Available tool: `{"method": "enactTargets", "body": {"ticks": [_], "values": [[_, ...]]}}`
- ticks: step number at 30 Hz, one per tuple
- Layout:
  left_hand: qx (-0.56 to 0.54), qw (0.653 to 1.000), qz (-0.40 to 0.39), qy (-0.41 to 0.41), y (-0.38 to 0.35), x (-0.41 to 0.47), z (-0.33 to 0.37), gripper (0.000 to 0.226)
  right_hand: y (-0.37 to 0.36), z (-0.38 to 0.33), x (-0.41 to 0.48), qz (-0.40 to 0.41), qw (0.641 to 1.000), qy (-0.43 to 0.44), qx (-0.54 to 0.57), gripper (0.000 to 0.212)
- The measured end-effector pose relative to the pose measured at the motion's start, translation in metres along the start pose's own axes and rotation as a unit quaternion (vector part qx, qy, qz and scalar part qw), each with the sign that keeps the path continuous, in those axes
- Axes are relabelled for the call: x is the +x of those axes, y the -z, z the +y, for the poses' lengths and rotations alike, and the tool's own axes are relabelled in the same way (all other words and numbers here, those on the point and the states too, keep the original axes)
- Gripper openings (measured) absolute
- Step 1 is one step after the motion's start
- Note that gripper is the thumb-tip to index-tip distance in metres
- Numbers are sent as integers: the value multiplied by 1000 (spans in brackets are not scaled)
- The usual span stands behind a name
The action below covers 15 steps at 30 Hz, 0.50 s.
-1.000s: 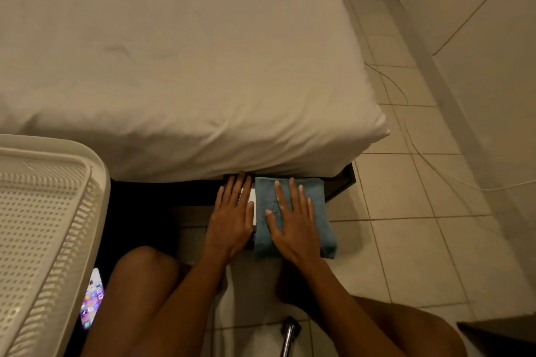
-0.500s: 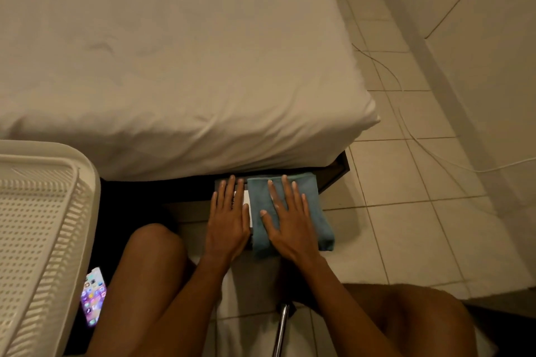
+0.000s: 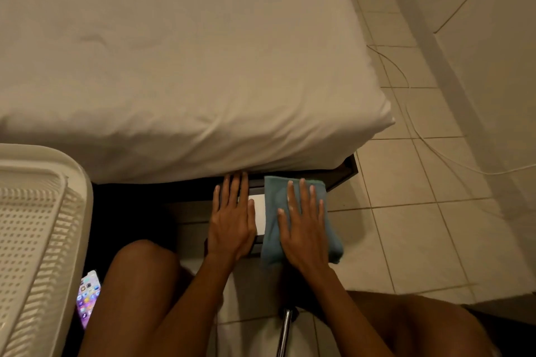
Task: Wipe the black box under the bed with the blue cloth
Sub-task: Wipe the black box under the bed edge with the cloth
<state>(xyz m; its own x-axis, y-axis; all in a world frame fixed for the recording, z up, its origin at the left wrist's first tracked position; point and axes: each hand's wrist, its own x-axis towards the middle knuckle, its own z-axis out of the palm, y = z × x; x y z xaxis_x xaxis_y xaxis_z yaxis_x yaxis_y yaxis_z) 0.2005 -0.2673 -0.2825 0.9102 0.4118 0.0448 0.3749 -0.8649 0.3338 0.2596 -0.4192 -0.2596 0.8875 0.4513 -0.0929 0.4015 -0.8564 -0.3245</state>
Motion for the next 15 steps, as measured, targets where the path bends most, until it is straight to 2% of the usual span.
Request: {"method": "enactTargets", "body": {"ticks": [3,8,15], "values": [[2,1000,2,3,-1,0,-1,58,1,-13,17,32,999,-25,4,62],[-1,1000,-7,2,-2,0,-2,58,8,-15,11,-7,995,96,18,62],[-18,1000,-5,2,2,0,0,58,8,-1,-6,-36,998,57,-14,70]]}}
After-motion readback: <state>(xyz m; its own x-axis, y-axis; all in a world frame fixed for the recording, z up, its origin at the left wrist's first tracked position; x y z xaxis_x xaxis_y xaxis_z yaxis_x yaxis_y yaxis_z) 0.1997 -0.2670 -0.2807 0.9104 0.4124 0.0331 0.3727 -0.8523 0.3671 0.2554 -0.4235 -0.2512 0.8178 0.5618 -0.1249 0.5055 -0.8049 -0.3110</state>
